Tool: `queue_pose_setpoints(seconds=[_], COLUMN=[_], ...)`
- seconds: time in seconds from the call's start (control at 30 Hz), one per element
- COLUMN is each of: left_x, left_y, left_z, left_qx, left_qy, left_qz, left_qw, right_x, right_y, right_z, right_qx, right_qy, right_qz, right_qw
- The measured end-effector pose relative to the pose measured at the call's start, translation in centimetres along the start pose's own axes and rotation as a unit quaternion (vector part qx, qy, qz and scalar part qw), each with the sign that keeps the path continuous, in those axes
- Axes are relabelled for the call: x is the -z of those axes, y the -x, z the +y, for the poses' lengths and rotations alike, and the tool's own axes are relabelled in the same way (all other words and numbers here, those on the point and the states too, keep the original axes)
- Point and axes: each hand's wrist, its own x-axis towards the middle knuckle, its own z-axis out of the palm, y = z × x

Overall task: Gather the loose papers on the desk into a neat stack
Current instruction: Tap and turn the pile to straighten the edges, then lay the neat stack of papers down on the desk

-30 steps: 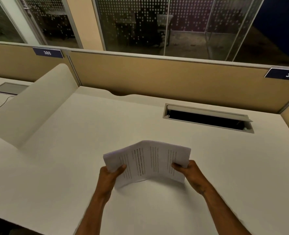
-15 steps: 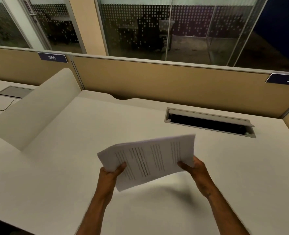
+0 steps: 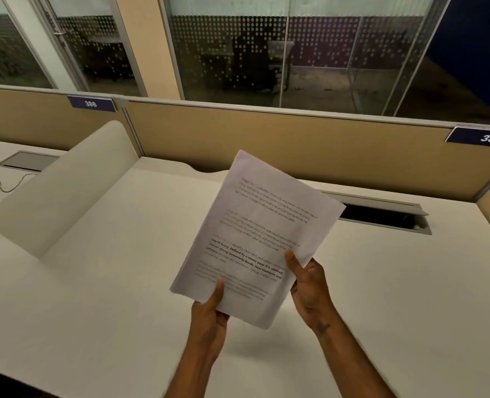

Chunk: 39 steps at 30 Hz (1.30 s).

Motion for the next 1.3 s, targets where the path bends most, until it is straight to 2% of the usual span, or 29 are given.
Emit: queue_pose_setpoints(seconds=[0.07,0.13,0.2,0.27,0.37,0.57,0.77,1.0,1.3], left_x=[1.9,3.2,3.3,1.6,-1.0,-2.6,0.4,3.0,0.1], left_y=[-0.9,-2.0,-2.7,-2.8,-2.7,-1.7,-1.3,-2.4,-15.0], left_z=[1.6,4.0,5.9,6.4,5.9,4.2,-0.5,-3.8,2.3], left_qx=[-0.008,-0.060,-0.109,-0.133,-0.150,-0.167,-0.098,-0.032,0.014], left_qy=[-0.066,-0.181,-0.317,-0.377,-0.353,-0.316,-0.338,-0.411,-0.515], left_qz=[0.043,0.073,0.033,-0.038,-0.091,-0.055,0.009,0.071,0.055], left_qw=[0.997,0.979,0.942,0.916,0.919,0.932,0.936,0.908,0.855], right_x=[0.4,0.8,1.0,1.1,1.0,1.5,4.1,5.3,0.8], right_y=[0.0,0.0,0.0,0.0,0.1,0.2,0.5,-0.6,-9.6], right_z=[-0.6,-1.2,-1.5,-1.6,-1.6,-1.3,3.2,7.6,7.3], right_qx=[0.008,0.010,0.009,0.007,0.010,0.011,-0.061,-0.112,-0.089], right_qy=[0.065,0.115,0.150,0.181,0.199,0.200,0.212,0.285,0.313], right_qz=[0.007,0.002,-0.005,-0.016,-0.027,-0.043,-0.025,-0.004,0.121], right_qw=[0.998,0.993,0.989,0.983,0.980,0.979,0.975,0.952,0.938])
